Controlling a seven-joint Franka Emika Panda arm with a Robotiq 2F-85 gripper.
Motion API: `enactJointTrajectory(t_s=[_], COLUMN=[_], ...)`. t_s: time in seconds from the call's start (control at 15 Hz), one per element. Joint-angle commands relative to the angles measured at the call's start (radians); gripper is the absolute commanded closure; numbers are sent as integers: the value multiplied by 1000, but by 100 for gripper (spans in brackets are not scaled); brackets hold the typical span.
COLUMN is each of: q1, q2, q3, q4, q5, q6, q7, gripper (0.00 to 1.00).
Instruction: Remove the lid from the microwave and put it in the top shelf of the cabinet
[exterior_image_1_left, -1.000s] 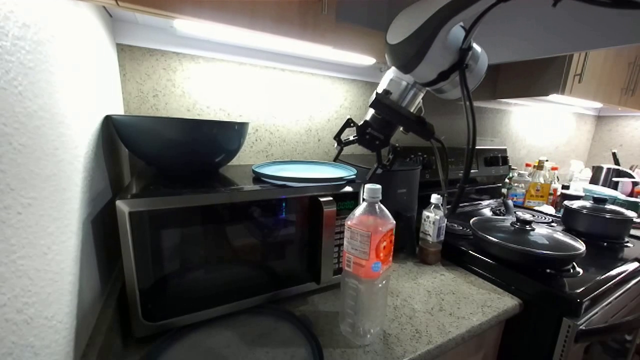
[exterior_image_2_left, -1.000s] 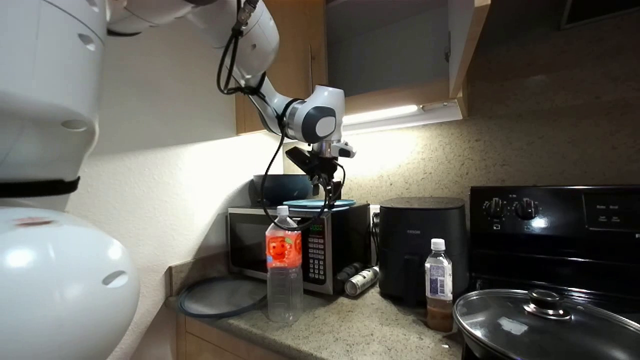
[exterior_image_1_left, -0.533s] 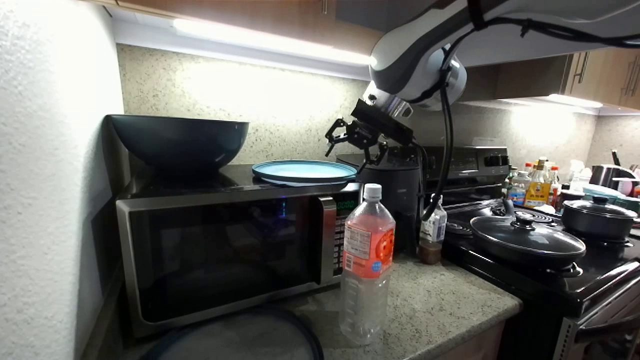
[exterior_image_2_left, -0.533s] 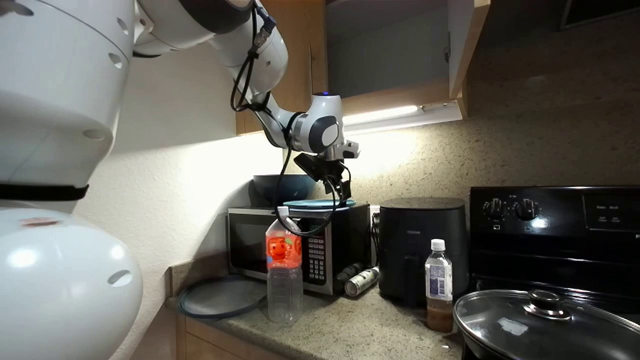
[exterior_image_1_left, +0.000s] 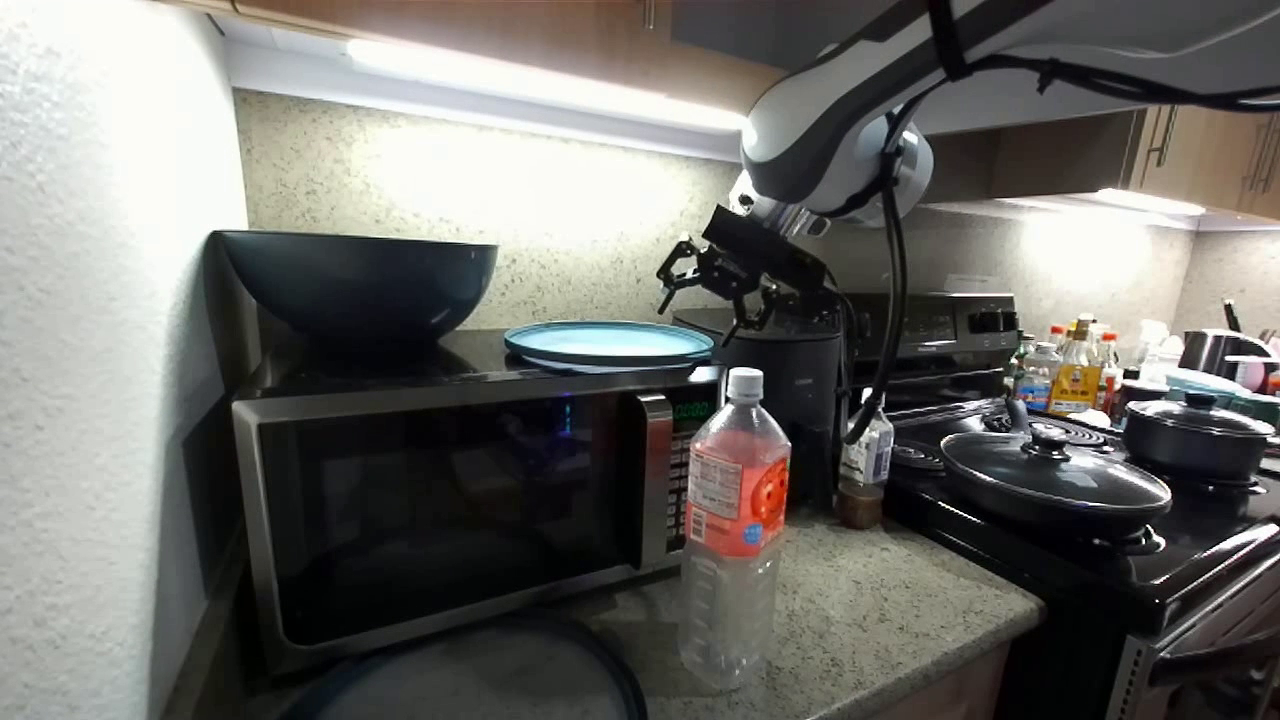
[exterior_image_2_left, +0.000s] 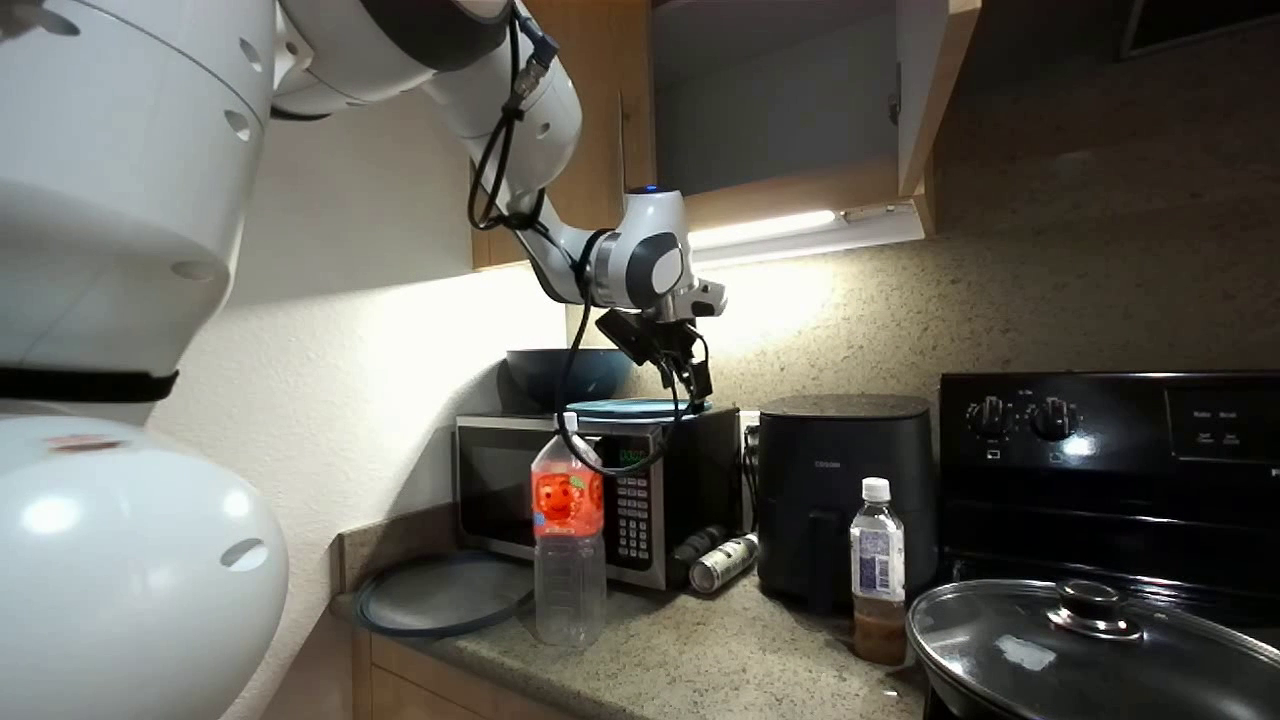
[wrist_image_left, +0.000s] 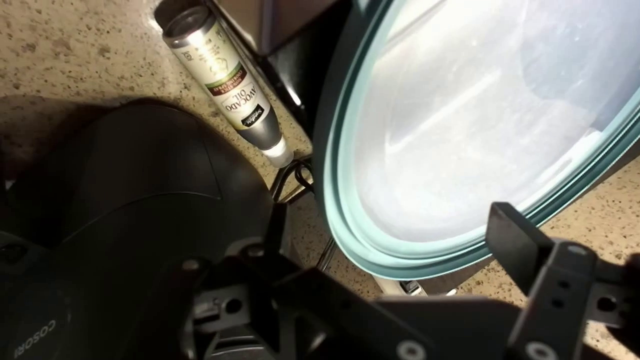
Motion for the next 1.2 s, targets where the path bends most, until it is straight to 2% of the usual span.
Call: enactJointTrajectory(t_s=[0.0, 0.2, 0.27, 0.33, 0.8, 1.0, 1.13], q1=[5, 6, 7, 8, 9, 13, 12], q2=[17, 28, 31, 32, 34, 25, -4], q3=[-4, -5, -6, -6, -9, -15, -12], q4=[16, 19, 19, 18, 14, 9, -4], q5=[-8, -9, -11, -12, -16, -27, -18], q6=[-22, -29, -27, -26, -24, -12, -11], q7=[29, 27, 26, 25, 23, 30, 27], gripper=[0, 0, 25, 26, 74, 90, 94])
